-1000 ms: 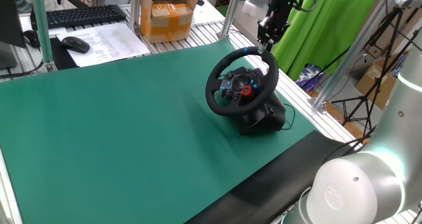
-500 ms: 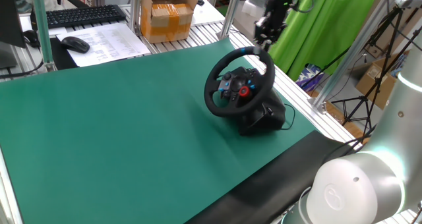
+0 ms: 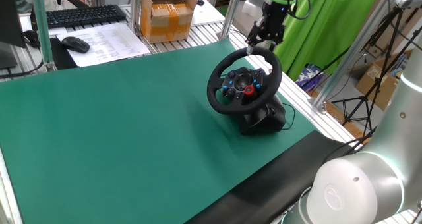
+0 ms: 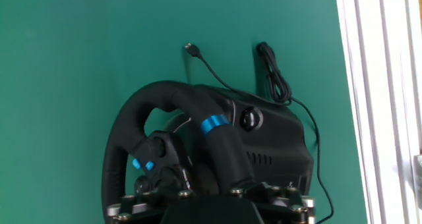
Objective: Rotate the steering wheel 90 degrees counterclockwise
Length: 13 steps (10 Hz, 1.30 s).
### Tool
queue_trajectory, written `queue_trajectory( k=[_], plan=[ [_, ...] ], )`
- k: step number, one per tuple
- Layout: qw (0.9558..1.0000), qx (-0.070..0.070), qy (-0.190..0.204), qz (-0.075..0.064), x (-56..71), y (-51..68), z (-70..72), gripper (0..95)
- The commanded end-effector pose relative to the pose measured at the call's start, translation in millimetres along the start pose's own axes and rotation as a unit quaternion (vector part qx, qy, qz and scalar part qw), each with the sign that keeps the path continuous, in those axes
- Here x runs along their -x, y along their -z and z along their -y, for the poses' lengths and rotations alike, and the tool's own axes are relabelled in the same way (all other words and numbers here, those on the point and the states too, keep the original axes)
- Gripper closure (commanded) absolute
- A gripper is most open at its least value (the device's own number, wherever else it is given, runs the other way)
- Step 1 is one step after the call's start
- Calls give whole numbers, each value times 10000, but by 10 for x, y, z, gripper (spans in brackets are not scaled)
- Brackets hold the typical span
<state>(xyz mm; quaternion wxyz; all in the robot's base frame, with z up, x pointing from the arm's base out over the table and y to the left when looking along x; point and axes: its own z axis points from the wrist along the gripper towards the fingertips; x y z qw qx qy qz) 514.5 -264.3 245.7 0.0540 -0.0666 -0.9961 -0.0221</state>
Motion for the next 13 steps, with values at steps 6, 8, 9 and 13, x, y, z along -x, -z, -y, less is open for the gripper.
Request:
queue_trajectory(
  k=[6, 8, 9, 13],
  plan=[
    [10000, 8, -26, -29, -278, 47, 18, 190],
    [10000, -4, 16, -30, -329, 26, 3, 380],
    [9999, 6, 123, -30, -333, 22, -1, 570],
    [9998, 36, 187, -32, -335, 22, 0, 950]
  ],
)
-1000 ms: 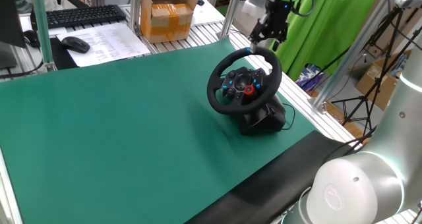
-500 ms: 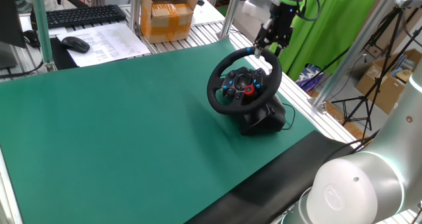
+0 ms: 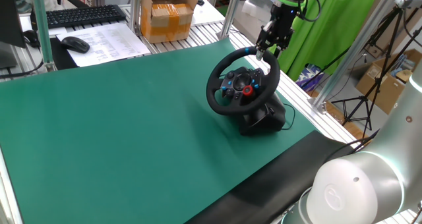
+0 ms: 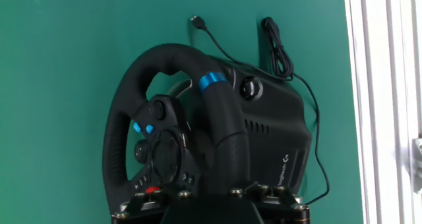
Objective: Rotate the steering wheel 90 degrees counterclockwise
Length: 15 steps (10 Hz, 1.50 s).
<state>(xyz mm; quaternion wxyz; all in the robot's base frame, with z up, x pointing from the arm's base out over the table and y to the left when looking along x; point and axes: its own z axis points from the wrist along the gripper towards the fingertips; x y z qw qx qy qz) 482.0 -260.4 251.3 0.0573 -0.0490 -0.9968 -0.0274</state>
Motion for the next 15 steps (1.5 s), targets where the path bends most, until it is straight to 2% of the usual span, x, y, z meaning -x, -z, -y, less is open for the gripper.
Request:
queue_trajectory(
  k=[1, 6, 9, 11, 15],
  plan=[
    [10000, -1, 9, 8, -4, 2, -2, 950],
    [10000, 32, 72, 6, 27, -19, -11, 950],
    [9999, 54, 152, 7, 178, -13, 6, 950],
    [9998, 48, 179, 24, 248, -67, -28, 950],
    [9995, 138, 294, 30, 455, -204, -92, 950]
  ],
)
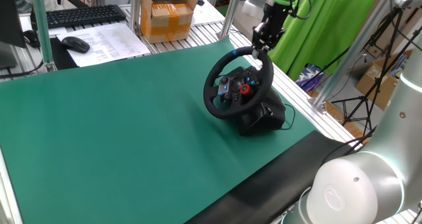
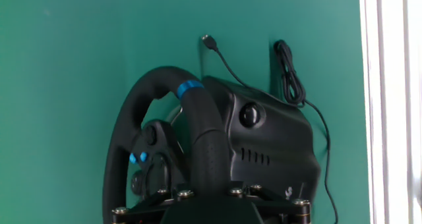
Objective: Rotate the steering wheel 90 degrees counterclockwise
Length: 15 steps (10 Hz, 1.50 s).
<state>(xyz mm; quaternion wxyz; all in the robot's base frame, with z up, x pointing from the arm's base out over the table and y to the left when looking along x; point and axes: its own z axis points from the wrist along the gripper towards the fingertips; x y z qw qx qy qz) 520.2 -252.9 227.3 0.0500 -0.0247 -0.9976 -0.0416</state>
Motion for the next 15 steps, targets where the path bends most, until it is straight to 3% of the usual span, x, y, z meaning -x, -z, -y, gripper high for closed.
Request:
queue_trajectory(
  k=[1, 6, 9, 11, 12, 15],
  plan=[
    [10000, 17, 52, -18, 85, -19, 7, 950],
    [10000, 37, 77, 3, 168, -38, -45, 950],
    [9999, -50, -127, 43, 167, -29, -50, 380],
    [9998, -45, -194, 53, 146, -2, -38, 380],
    [9997, -49, -222, 56, 129, 20, -29, 190],
    [9995, -54, -306, 22, 18, 113, 6, 190]
  ],
)
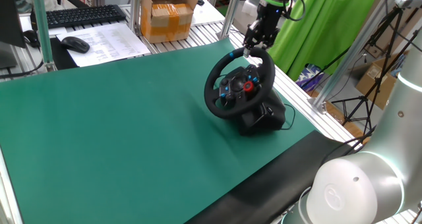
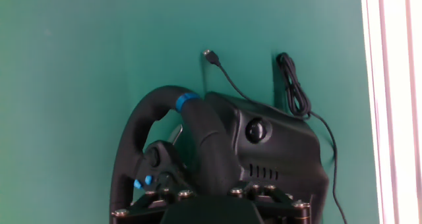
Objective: Rotate the steering wheel 90 degrees counterclockwise
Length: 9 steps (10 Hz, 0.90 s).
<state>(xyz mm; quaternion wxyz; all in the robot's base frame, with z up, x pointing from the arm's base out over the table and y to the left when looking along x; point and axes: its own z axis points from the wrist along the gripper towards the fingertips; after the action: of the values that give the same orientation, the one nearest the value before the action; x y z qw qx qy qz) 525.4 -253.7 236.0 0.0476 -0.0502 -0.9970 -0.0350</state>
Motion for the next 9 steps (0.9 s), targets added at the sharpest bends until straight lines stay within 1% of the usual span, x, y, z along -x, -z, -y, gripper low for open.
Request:
queue_trajectory(
  k=[1, 9],
  plan=[
    [10000, -19, -67, -12, -60, 30, 15, 190],
    [10000, -19, -67, -12, -60, 30, 15, 190]
  ],
)
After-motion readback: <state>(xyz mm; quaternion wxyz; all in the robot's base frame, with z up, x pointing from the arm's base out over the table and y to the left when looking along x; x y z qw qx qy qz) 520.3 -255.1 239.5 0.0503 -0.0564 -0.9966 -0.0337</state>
